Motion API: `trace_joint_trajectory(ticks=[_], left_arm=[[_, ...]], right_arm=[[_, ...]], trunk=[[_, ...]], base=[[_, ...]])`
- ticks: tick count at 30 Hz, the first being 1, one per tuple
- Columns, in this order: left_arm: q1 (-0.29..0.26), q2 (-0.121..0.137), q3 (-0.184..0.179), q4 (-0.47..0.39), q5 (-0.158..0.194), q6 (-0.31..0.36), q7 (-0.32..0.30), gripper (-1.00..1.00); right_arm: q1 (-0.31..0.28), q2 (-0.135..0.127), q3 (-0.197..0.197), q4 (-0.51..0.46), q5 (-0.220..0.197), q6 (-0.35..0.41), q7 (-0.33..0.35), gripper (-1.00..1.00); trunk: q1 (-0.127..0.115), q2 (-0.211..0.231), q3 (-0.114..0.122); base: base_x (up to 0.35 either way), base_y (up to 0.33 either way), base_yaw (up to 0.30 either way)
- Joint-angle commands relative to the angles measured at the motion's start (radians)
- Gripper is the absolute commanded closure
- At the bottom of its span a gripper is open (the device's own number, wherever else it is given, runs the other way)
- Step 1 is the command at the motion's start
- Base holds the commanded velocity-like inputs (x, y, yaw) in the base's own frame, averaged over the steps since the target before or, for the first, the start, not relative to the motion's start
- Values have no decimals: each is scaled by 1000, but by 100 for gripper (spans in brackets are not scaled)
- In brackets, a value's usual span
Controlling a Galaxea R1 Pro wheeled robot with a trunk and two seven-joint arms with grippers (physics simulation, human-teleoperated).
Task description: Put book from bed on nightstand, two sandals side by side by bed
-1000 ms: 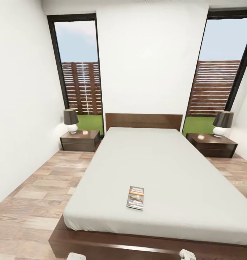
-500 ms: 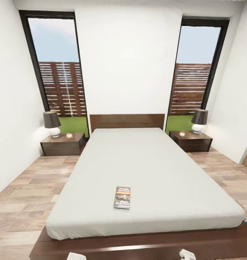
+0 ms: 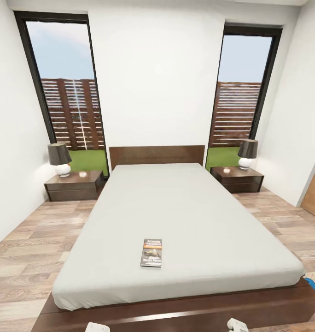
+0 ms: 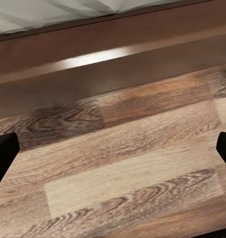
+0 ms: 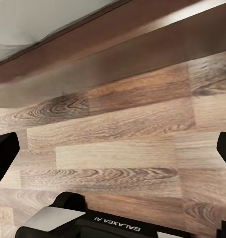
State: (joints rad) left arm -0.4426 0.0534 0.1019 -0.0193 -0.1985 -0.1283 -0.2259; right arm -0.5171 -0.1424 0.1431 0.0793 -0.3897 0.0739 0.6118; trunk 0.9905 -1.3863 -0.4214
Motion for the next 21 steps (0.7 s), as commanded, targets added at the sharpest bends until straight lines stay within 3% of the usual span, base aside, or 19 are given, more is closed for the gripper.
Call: trace_joint_trajectory(ticks=[1,21], left_arm=[[-1,0,9,1,-10,-4,-3,-100],[-1,0,9,1,-10,-2,-3,-100]], right_arm=[[-1,0,7,2,-11,4,5,-100],[-1,-11,6,2,-12,4,5,-100]], trunk=[[0,-1,-1],[0,-1,-1]], base=[[0,0,-2],[0,0,0]])
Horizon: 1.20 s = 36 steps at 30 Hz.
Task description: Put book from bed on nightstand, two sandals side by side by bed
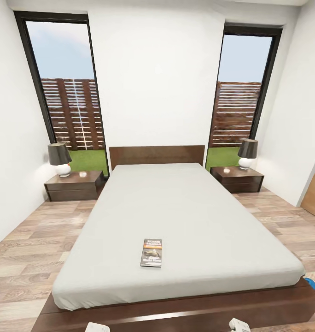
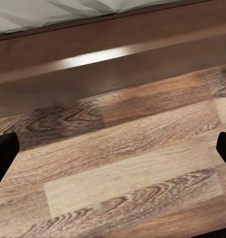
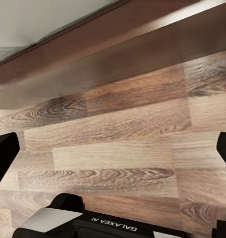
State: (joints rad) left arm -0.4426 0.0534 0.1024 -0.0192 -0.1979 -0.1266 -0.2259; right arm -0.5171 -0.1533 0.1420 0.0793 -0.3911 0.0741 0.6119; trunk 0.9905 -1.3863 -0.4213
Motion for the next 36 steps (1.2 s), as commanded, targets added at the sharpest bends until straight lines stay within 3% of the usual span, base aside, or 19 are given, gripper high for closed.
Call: trace_joint_trajectory(ticks=[1,8,36], left_arm=[[-1,0,8,1,-10,-3,-3,-100],[-1,-2,9,1,-11,0,-4,-100],[-1,-4,10,1,-11,-1,-5,-100]], right_arm=[[-1,0,7,2,-11,4,5,-100],[-1,0,7,2,-11,4,5,-100],[-1,1,8,2,-11,4,5,-100]], trunk=[[0,-1,-1],[0,-1,-1],[-107,195,87]], base=[[0,0,0],[0,0,0],[0,0,0]])
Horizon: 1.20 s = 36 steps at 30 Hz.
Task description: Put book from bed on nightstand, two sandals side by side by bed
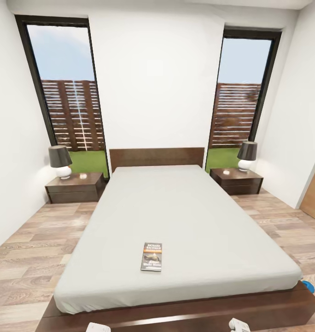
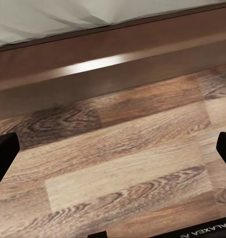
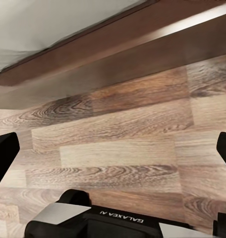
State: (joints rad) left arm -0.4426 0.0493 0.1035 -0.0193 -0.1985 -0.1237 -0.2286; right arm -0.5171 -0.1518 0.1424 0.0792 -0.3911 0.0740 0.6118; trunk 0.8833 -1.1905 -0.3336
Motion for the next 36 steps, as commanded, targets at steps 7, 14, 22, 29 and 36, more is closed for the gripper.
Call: trace_joint_trajectory(ticks=[7,14,22,29,36], left_arm=[[-1,-3,8,1,-10,-4,-3,-100],[-1,-3,8,1,-10,-4,-3,-100],[-1,-3,8,1,-10,-4,-3,-100],[-1,-3,8,1,-10,-4,-3,-100],[-1,-3,8,1,-10,-4,-3,-100]], right_arm=[[-1,0,7,2,-11,4,5,-100],[-1,0,7,2,-11,4,5,-100],[-1,0,7,2,-11,4,5,-100],[-1,0,7,2,-11,4,5,-100],[-1,0,7,2,-11,4,5,-100]], trunk=[[-27,49,21],[-54,98,43],[-84,154,68],[-111,203,90],[-138,252,112]], base=[[0,0,0],[0,0,0],[0,0,0],[0,0,0],[0,0,0]])
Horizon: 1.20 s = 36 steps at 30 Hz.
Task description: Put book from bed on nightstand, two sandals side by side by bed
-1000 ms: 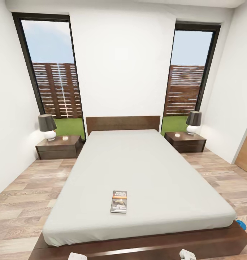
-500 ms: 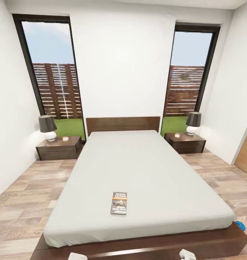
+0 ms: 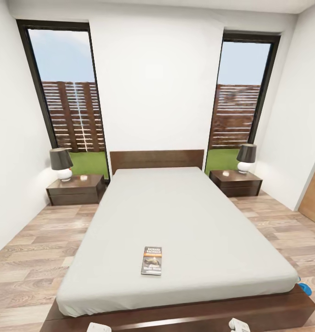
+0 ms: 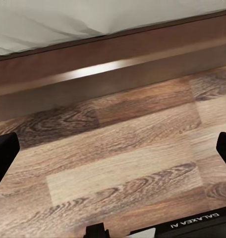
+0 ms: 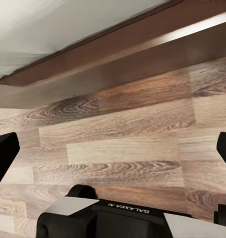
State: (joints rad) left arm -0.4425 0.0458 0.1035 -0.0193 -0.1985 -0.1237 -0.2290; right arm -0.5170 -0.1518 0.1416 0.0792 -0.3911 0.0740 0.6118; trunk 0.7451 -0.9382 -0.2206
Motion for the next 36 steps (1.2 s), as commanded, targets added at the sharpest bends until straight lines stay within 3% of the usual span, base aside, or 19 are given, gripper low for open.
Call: trace_joint_trajectory(ticks=[1,36], left_arm=[[-1,0,8,1,-10,-4,-3,-100],[-1,0,8,1,-10,-4,-3,-100]], right_arm=[[-1,0,8,2,-11,4,5,-100],[-1,-1,8,2,-11,4,5,-100]], trunk=[[-4,6,2],[-138,251,112]], base=[[0,0,0],[0,0,0]])
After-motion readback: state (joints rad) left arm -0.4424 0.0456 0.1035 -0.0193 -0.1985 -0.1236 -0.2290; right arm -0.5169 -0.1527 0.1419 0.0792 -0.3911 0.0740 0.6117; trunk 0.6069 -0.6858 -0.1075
